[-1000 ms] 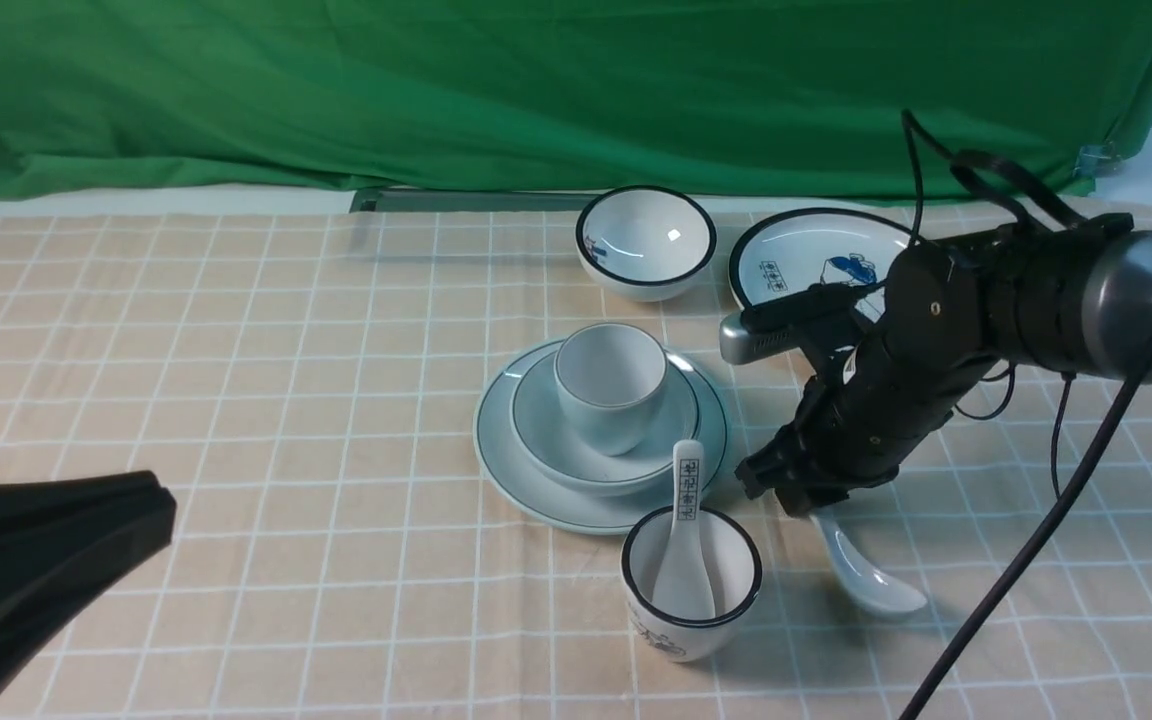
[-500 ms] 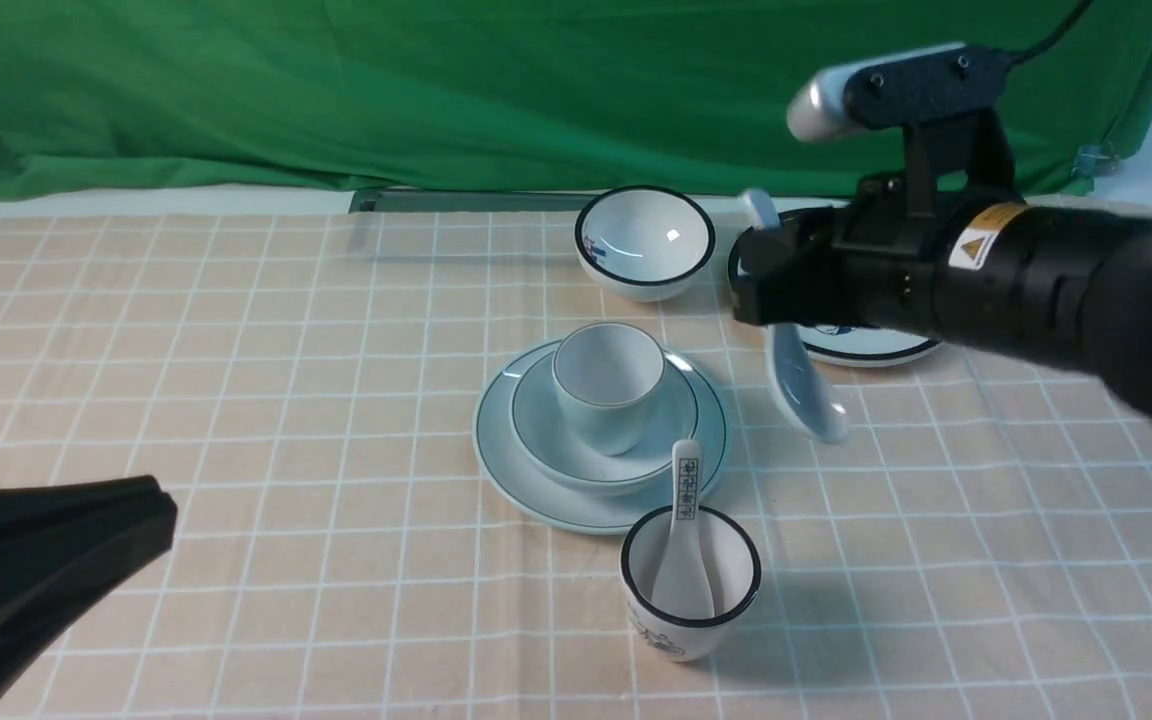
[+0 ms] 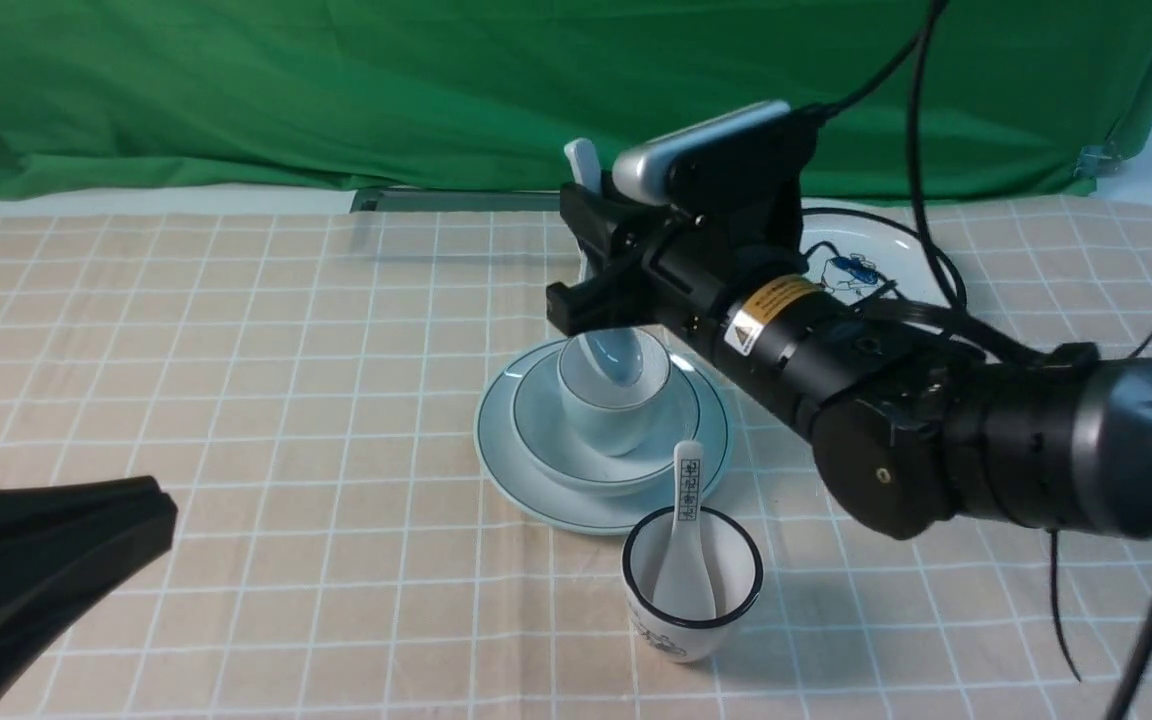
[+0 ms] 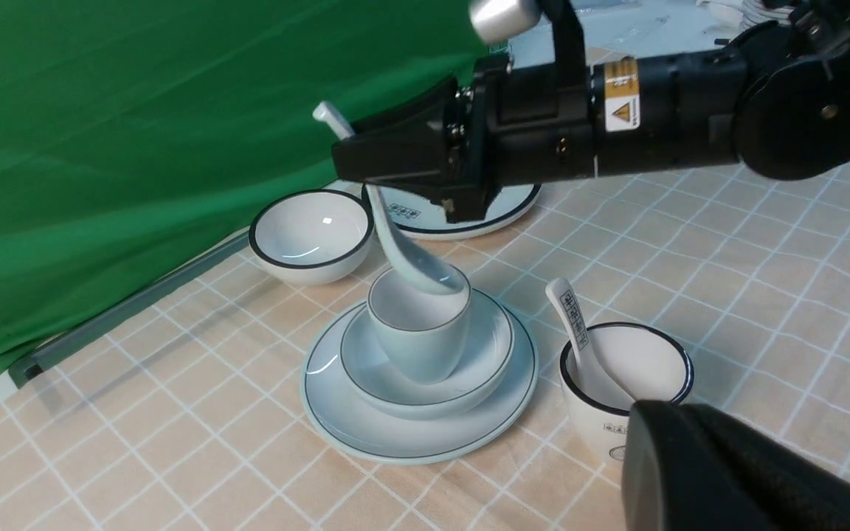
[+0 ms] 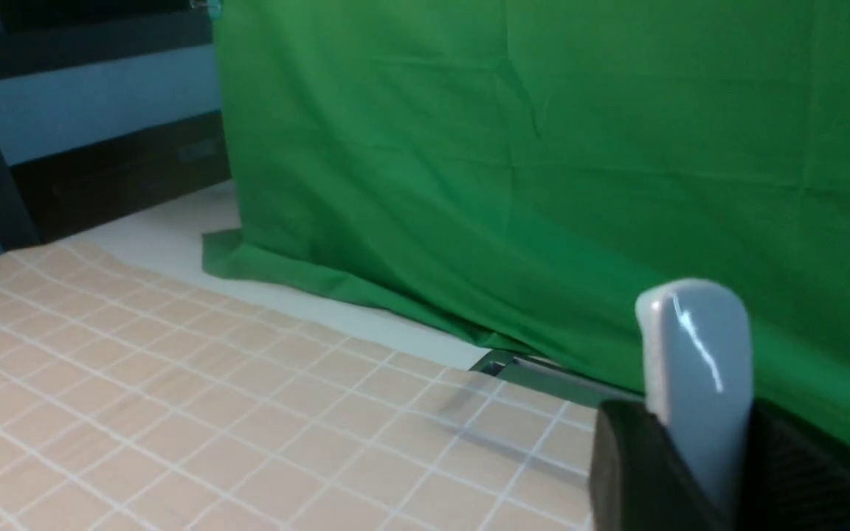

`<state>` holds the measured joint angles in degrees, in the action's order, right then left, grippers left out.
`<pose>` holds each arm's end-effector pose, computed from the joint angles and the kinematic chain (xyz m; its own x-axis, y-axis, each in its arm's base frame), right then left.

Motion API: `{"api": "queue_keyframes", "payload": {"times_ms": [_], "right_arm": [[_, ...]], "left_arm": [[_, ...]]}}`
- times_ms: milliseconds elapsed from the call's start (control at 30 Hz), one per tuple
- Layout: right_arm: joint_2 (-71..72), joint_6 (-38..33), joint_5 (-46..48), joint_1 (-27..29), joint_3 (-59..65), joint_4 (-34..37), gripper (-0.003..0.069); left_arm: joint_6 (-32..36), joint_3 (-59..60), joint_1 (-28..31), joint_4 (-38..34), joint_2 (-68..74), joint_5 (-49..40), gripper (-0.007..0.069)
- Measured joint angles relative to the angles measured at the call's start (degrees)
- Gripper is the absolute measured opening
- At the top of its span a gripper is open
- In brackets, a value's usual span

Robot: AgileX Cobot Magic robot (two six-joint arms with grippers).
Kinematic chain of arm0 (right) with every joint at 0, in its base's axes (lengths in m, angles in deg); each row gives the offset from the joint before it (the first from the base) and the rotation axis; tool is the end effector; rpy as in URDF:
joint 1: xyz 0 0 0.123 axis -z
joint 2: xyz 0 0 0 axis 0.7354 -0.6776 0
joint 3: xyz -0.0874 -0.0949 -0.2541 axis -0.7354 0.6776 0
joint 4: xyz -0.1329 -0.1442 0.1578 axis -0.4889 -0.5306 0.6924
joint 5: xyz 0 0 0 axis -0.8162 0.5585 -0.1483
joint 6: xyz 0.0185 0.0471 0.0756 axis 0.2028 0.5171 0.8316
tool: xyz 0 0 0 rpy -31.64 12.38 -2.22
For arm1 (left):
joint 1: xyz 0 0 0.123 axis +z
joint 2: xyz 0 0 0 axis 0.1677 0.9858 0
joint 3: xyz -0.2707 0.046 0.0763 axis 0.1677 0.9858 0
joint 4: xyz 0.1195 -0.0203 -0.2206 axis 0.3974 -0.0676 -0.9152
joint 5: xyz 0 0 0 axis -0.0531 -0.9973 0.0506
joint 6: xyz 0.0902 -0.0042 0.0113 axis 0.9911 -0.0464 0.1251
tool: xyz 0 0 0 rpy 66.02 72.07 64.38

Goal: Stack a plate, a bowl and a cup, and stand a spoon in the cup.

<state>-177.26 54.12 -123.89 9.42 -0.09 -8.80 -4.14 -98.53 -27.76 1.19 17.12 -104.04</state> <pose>0.3264 0.2499 0.2421 0.0167 0.1115 -0.9936 -0.5872 0.8054 0.0805 0.0638 -0.0549 0.3399 -0.0910 0.2892 -0.9529 0.6737 0.7226 0.1549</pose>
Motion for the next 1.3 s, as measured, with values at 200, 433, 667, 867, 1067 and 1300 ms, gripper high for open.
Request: {"api": "queue_keyframes", "payload": {"times_ms": [200, 433, 667, 867, 1067, 1300], "right_arm": [[-4.11, 0.18, -0.96, 0.27, -0.51, -0.19, 0.0176], [-6.38, 0.13, -2.67, 1.48, -0.55, -0.03, 0.0206], [-5.05, 0.13, -0.86, 1.5, -0.61, -0.03, 0.035], [3.14, 0.06, 10.49, 1.5, -0.61, -0.09, 0.034], [22.38, -3.45, 41.64, 1.25, -0.61, -0.29, 0.0225], [41.91, -2.31, 64.99, 1.14, 9.43, -0.28, 0.0027]], "left_arm": [[0.0, 0.0, 0.0, 0.0, 0.0, 0.0, 0.0001], [0.0, 0.0, 0.0, 0.0, 0.0, 0.0, 0.0001], [0.0, 0.0, 0.0, 0.05, 0.0, 0.0, 0.0001], [0.0, 0.0, 0.0, 0.0, -0.2, -0.21, 0.0001], [0.0, 1.94, 0.0, -0.74, -8.26, 2.34, 0.0001], [0.12, 15.39, 0.0, -1.51, -17.72, 18.24, 0.0001]]}}
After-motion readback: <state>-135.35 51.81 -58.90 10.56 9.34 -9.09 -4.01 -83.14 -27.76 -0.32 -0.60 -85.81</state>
